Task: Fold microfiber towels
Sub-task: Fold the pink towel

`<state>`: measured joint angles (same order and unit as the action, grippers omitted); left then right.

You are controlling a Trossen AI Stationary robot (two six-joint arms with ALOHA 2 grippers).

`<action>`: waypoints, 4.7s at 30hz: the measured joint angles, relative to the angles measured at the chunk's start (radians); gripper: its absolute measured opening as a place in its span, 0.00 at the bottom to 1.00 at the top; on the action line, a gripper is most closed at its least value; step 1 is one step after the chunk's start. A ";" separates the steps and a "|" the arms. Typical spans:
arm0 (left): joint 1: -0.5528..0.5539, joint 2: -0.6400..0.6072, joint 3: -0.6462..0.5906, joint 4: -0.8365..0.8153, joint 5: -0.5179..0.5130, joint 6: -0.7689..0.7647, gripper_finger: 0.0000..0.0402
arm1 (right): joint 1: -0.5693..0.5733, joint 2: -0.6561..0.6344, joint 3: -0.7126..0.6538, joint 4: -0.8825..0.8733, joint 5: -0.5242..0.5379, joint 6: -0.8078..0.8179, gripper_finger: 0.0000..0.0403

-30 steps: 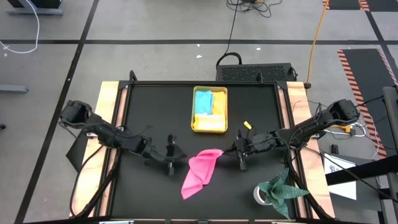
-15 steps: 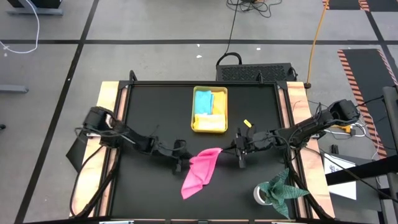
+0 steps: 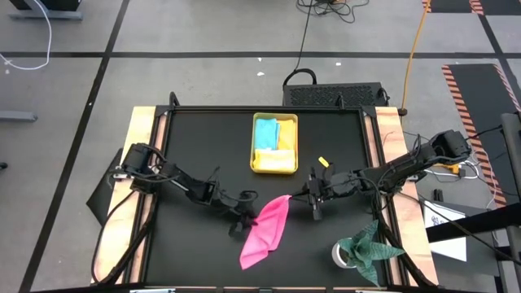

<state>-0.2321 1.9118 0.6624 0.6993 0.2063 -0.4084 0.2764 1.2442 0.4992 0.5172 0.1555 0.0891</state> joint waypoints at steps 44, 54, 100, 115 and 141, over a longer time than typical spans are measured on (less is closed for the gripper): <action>-0.132 -0.741 -0.024 -1.034 -0.620 0.037 0.02 | -0.068 -0.008 0.000 -0.038 0.100 0.040 0.00; -0.222 -0.753 0.073 -1.008 -0.255 0.020 0.01 | -0.066 -0.020 0.000 0.151 -0.468 0.083 0.00; -0.121 -0.463 -0.034 -0.853 -0.318 0.139 0.50 | -0.098 0.140 -0.001 0.020 0.233 -0.329 0.00; -0.177 -0.463 -0.034 -0.816 -0.422 0.354 0.26 | -0.098 0.140 -0.001 0.007 0.233 -0.314 0.00; -0.150 -0.451 0.021 -0.847 -0.382 0.322 0.47 | -0.099 0.140 -0.001 0.005 0.232 -0.317 0.00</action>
<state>-0.3822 1.4611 0.6836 -0.1475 -0.1758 -0.0865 0.1776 1.3841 0.4984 0.5220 0.3874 -0.2283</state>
